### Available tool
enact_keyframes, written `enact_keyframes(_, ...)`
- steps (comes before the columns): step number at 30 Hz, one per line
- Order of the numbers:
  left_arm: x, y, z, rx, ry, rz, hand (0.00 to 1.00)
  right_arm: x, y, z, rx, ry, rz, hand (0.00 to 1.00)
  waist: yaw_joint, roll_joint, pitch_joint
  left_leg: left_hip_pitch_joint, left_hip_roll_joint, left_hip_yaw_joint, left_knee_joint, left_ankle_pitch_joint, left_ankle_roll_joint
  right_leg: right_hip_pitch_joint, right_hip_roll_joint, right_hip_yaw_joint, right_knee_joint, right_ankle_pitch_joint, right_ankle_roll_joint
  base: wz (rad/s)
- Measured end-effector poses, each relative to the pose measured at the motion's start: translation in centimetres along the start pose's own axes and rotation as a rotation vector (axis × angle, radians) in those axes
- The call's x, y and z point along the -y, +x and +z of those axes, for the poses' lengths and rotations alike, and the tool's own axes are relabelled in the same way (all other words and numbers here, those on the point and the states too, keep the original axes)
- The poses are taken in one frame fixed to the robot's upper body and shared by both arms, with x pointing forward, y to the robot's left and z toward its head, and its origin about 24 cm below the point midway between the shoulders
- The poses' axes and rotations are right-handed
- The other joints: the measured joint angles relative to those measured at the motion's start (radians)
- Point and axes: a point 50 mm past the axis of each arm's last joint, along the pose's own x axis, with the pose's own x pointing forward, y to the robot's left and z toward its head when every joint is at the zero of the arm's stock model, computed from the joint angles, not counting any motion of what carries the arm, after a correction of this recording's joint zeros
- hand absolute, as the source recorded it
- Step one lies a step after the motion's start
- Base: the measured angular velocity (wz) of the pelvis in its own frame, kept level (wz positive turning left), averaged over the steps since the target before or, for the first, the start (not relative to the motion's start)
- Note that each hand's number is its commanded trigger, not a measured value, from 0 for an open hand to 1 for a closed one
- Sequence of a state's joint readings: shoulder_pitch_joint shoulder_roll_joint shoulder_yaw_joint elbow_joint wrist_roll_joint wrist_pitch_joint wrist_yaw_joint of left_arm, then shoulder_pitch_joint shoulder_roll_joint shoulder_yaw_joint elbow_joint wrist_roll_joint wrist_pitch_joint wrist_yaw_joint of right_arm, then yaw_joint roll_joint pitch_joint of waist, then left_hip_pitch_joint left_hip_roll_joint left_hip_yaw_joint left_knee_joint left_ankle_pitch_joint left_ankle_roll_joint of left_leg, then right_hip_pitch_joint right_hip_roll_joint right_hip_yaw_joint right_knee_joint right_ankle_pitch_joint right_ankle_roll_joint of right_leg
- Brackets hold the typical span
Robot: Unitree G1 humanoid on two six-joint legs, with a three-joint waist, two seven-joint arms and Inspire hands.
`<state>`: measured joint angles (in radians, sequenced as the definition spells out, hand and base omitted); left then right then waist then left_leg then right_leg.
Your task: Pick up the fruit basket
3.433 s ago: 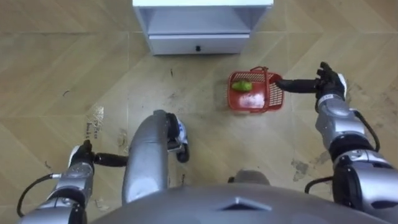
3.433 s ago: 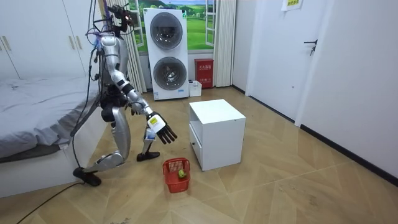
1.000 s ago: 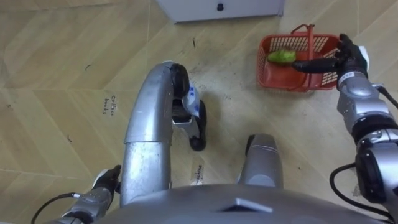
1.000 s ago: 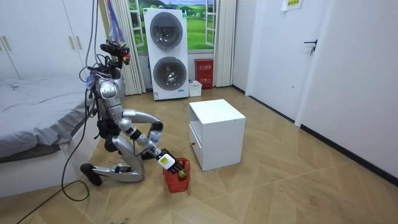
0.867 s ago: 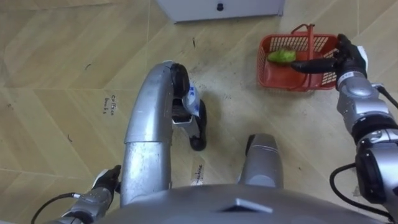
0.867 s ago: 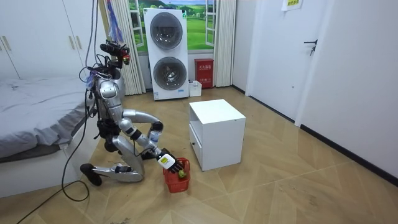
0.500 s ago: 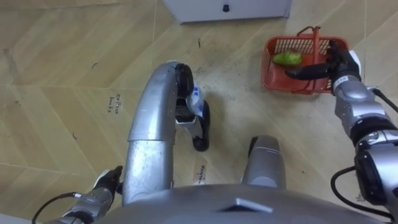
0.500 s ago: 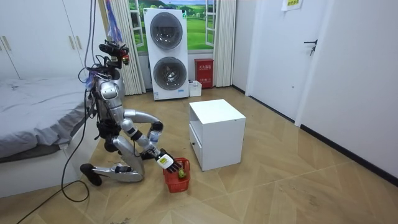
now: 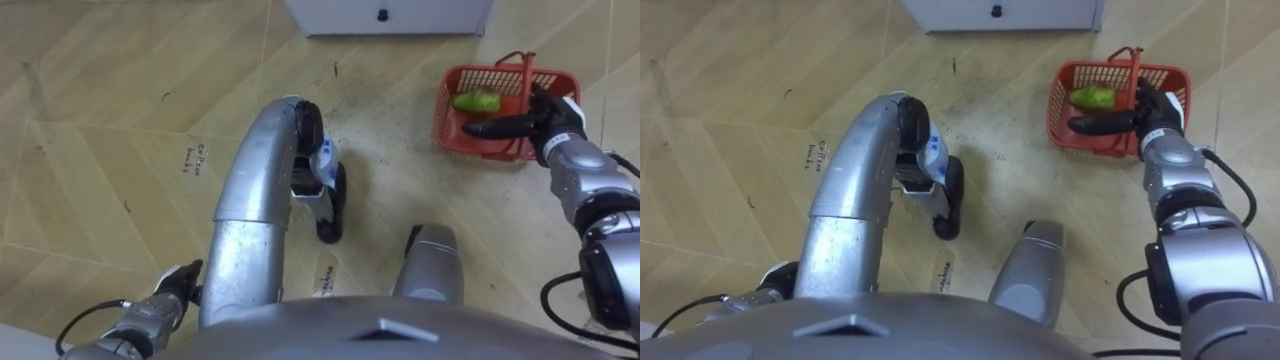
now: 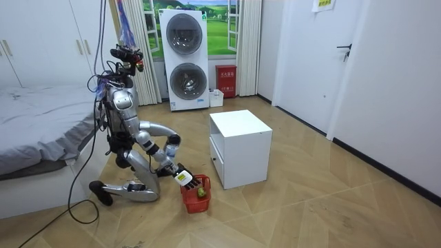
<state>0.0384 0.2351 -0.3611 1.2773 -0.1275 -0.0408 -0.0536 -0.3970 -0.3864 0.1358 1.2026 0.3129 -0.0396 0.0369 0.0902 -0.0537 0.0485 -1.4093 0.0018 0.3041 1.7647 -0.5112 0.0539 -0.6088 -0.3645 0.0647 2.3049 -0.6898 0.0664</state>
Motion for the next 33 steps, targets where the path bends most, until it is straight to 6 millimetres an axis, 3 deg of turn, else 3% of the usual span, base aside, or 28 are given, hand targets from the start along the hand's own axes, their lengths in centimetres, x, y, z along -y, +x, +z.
enact_keyframes(1, 0.0, 0.0, 0.0, 0.000, 0.000, -0.002, 0.00, 0.0, 0.0, 0.1, 0.002, 0.004, 0.005, 0.51, 0.000, 0.000, 0.0001, -0.003, 0.001, 0.000, 0.000, 0.000, -0.001, 0.000, 0.000, 0.000, 0.001, 0.000, 0.000, 0.00)
enact_keyframes(2, 0.0, 0.0, 0.0, 0.000, 0.000, -0.004, 0.00, 0.0, 0.0, 0.1, 0.002, 0.006, 0.007, 0.60, -0.001, 0.000, 0.0003, -0.004, 0.001, 0.000, 0.000, 0.000, -0.001, -0.001, 0.000, -0.001, 0.001, 0.000, 0.000, 0.00)
enact_keyframes(4, 0.0, 0.0, 0.0, -0.007, 0.001, -0.006, 0.00, -0.1, 0.0, 0.2, 0.006, 0.022, 0.009, 1.00, -0.001, 0.001, -0.0001, -0.005, 0.002, 0.000, -0.001, 0.001, -0.001, -0.002, 0.001, -0.001, 0.001, 0.000, 0.000, 0.00)
enact_keyframes(13, 0.1, 0.1, 0.5, -0.001, 0.007, -0.010, 0.00, -0.1, 0.1, 0.2, -0.006, 0.046, 0.007, 1.00, -0.003, -0.011, 0.0068, -0.005, 0.001, -0.002, 0.000, 0.007, -0.003, -0.001, 0.004, -0.002, 0.008, -0.002, 0.003, 0.00)
enact_keyframes(33, -0.2, 0.4, 3.6, 0.057, 0.006, -0.001, 0.00, 0.0, 0.1, -0.4, -0.038, 0.111, -0.016, 1.00, -0.010, -0.023, 0.0121, -0.012, 0.001, -0.011, 0.009, 0.014, 0.001, 0.003, 0.014, 0.003, 0.014, -0.004, 0.009, 0.00)
